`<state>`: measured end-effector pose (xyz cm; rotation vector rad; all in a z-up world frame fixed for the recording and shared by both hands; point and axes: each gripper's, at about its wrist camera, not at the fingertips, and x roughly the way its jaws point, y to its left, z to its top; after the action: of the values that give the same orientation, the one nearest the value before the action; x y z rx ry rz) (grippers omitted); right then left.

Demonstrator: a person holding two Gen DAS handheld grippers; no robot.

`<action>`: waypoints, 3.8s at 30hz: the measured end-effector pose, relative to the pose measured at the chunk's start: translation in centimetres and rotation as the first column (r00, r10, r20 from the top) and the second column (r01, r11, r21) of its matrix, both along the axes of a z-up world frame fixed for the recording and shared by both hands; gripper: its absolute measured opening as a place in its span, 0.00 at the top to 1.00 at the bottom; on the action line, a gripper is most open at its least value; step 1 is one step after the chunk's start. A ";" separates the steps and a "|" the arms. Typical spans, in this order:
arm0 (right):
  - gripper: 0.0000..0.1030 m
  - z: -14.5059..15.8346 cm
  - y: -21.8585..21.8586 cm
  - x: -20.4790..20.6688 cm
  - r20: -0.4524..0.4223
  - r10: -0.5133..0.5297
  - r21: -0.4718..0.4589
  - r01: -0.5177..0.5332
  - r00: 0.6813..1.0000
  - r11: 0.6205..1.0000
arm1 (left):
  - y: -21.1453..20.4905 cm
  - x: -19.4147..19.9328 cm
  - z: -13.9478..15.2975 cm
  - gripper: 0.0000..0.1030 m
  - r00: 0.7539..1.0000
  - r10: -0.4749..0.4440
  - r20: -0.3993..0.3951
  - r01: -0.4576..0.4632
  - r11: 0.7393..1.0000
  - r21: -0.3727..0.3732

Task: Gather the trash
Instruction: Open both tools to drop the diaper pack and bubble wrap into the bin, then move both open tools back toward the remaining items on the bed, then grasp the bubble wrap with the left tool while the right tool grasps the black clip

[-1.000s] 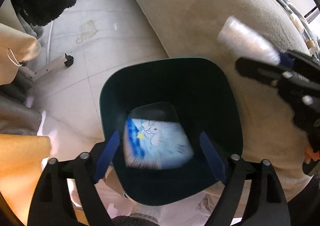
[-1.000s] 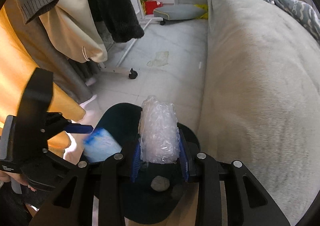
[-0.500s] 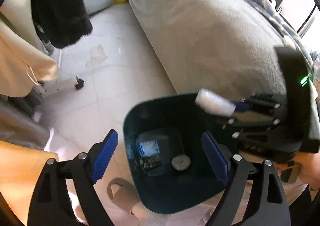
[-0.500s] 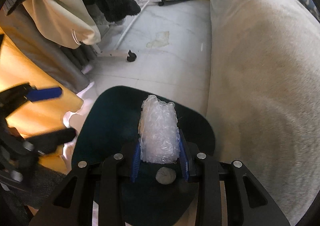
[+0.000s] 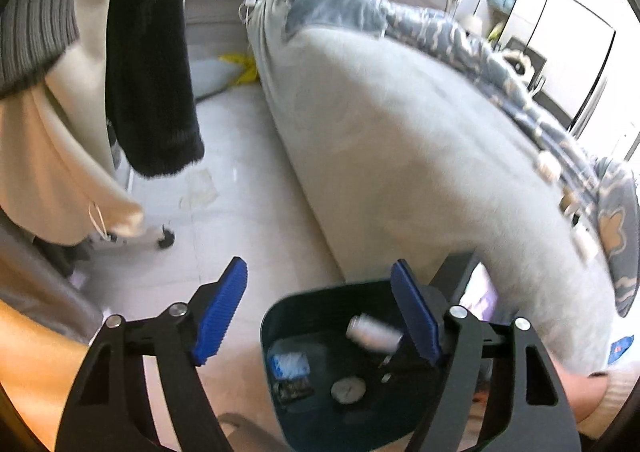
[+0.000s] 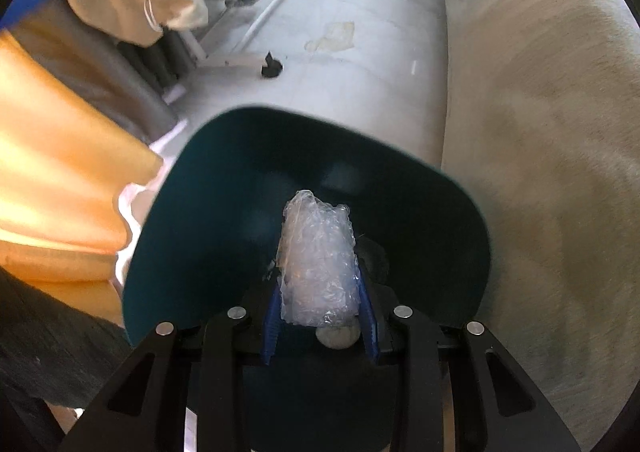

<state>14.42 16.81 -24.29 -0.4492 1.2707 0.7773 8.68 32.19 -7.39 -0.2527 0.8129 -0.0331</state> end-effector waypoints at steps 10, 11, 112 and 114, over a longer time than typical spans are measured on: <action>0.47 1.1 -0.7 -2.0 0.050 0.058 -0.035 -0.056 0.997 0.998 | -1.4 0.3 3.9 0.34 0.992 0.007 0.124 -0.013 0.999 0.045; 0.46 1.4 -0.9 -2.1 0.050 0.061 -0.027 -0.059 0.997 0.998 | -1.6 0.2 4.2 0.34 0.991 0.006 0.133 -0.013 0.999 0.050; 0.68 14.4 -43.4 11.9 -0.015 -0.430 0.501 0.379 0.903 0.778 | -42.7 10.7 -0.5 0.08 0.773 -0.626 -0.102 0.630 0.776 0.011; 0.72 14.5 -43.5 12.2 -0.015 -0.429 0.500 0.379 0.903 0.779 | -43.0 10.9 -0.7 0.08 0.770 -0.629 -0.105 0.633 0.774 0.007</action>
<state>26.60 -26.70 -9.82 0.2033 0.9747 0.6649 19.57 -10.84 -8.05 0.0745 0.9666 -0.6489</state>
